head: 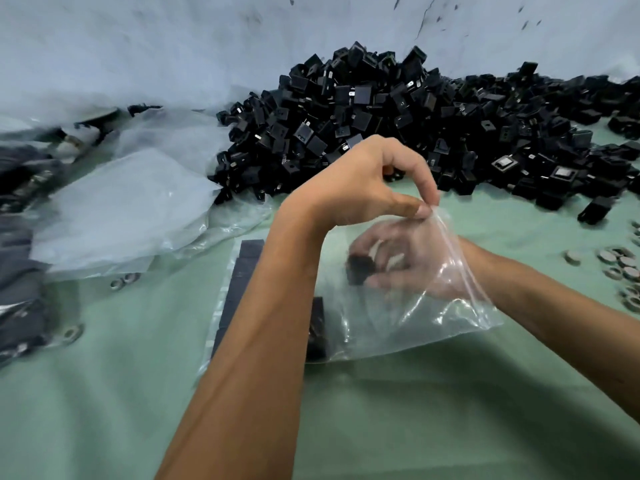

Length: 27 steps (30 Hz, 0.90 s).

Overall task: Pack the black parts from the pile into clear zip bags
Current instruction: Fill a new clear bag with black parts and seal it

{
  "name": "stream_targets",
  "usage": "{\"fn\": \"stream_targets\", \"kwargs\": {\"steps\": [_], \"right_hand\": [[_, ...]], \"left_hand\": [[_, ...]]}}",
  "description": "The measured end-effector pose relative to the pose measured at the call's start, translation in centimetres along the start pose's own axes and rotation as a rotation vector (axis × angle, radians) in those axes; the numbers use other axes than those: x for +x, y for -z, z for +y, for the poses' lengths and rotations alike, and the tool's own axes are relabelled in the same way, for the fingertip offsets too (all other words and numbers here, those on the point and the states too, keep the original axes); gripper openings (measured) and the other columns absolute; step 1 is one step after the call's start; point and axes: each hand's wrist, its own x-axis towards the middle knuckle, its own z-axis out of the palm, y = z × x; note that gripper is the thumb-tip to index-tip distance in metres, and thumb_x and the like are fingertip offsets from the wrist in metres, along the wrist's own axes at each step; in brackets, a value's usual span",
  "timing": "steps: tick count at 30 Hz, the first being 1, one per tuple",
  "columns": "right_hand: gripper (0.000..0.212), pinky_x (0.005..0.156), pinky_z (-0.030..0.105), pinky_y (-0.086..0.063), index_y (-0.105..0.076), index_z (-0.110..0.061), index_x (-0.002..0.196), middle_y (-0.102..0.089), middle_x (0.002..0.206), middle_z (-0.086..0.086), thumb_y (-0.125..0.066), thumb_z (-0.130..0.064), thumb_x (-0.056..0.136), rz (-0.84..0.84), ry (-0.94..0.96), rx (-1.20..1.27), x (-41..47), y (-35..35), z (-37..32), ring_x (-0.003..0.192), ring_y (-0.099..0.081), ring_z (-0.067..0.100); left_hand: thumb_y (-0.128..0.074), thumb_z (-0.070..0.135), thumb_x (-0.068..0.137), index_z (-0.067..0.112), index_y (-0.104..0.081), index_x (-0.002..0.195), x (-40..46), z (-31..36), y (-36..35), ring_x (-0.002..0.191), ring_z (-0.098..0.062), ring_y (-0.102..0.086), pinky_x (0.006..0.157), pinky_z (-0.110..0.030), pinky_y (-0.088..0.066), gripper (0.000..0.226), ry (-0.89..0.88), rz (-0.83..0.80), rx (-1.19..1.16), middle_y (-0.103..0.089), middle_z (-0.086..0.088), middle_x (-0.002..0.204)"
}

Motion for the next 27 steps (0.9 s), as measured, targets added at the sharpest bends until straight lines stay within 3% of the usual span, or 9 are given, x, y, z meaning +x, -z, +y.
{"fn": "stream_targets", "kwargs": {"steps": [4,7,11,15,17,21,24,27], "right_hand": [[0.033,0.071,0.02,-0.059,-0.073,-0.026,0.105,-0.076,0.099,-0.009,-0.086,-0.008,0.081,-0.09,-0.118,0.108,2.7,-1.8,0.9,0.084,-0.074,0.005],[0.025,0.071,0.033,-0.064,-0.076,-0.023,0.101,-0.078,0.095,0.004,-0.086,-0.01,0.083,-0.043,-0.093,0.102,3.6,-3.0,0.9,0.08,-0.078,0.02],[0.018,0.078,0.051,-0.064,-0.075,-0.014,0.107,-0.078,0.098,0.011,-0.079,-0.02,0.091,-0.102,-0.182,0.235,4.4,-3.6,0.3,0.086,-0.077,0.035],[0.016,0.068,0.028,-0.063,-0.075,-0.018,0.106,-0.079,0.091,0.0,-0.077,-0.019,0.09,-0.122,-0.222,0.18,4.8,-3.8,-0.1,0.076,-0.077,0.016],[0.014,0.066,0.023,-0.06,-0.076,-0.025,0.103,-0.079,0.089,-0.004,-0.076,-0.024,0.09,-0.171,-0.221,0.097,5.0,-3.8,-0.4,0.074,-0.076,0.012],[0.011,0.071,0.036,-0.064,-0.079,-0.028,0.1,-0.08,0.09,-0.004,-0.076,-0.026,0.09,-0.232,-0.221,0.056,5.2,-3.7,-0.7,0.074,-0.075,0.015],[0.009,0.069,0.033,-0.063,-0.079,-0.032,0.097,-0.08,0.089,-0.004,-0.076,-0.028,0.089,-0.232,-0.209,0.084,5.3,-3.9,-0.7,0.072,-0.075,0.016],[0.016,0.066,0.035,-0.065,-0.079,-0.04,0.098,-0.08,0.09,-0.007,-0.076,-0.044,0.083,-0.265,-0.211,0.063,5.8,-4.2,-0.5,0.072,-0.076,0.021]], "left_hand": [[-0.086,0.011,0.079,0.011,-0.081,0.089,-0.1,0.8,0.5,0.095,0.0,-0.064,0.09,-0.014,-0.042,0.012,-0.023,0.004,0.029,-0.072,0.008,0.091],[-0.084,0.017,0.084,0.014,-0.079,0.096,-1.0,0.1,1.3,0.088,0.003,-0.062,0.08,-0.011,-0.044,0.013,0.042,0.049,-0.035,-0.072,0.008,0.094],[-0.079,0.016,0.088,0.015,-0.076,0.096,-3.4,-3.2,3.7,0.071,-0.002,-0.057,0.067,-0.02,-0.049,0.008,0.275,0.271,-0.036,-0.069,0.01,0.084],[-0.073,0.014,0.092,0.019,-0.074,0.087,-6.4,-6.8,5.8,0.07,-0.005,-0.062,0.066,-0.023,-0.048,0.008,0.562,0.5,0.037,-0.069,0.006,0.079],[-0.071,0.019,0.094,0.021,-0.074,0.085,-7.3,-7.8,6.3,0.069,-0.004,-0.06,0.064,-0.021,-0.045,0.009,0.649,0.587,0.041,-0.066,0.007,0.076],[-0.068,0.026,0.097,0.013,-0.076,0.093,-7.3,-8.1,6.5,0.076,-0.001,-0.062,0.066,-0.02,-0.045,0.015,0.678,0.668,-0.002,-0.07,0.009,0.081],[-0.07,0.025,0.095,0.014,-0.076,0.092,-6.9,-7.9,6.0,0.066,0.0,-0.058,0.063,-0.019,-0.044,0.013,0.67,0.642,-0.003,-0.063,0.011,0.071],[-0.07,0.023,0.095,0.017,-0.075,0.089,-6.6,-7.8,5.5,0.067,-0.005,-0.056,0.066,-0.021,-0.045,0.009,0.671,0.597,-0.011,-0.06,0.009,0.07]]}}
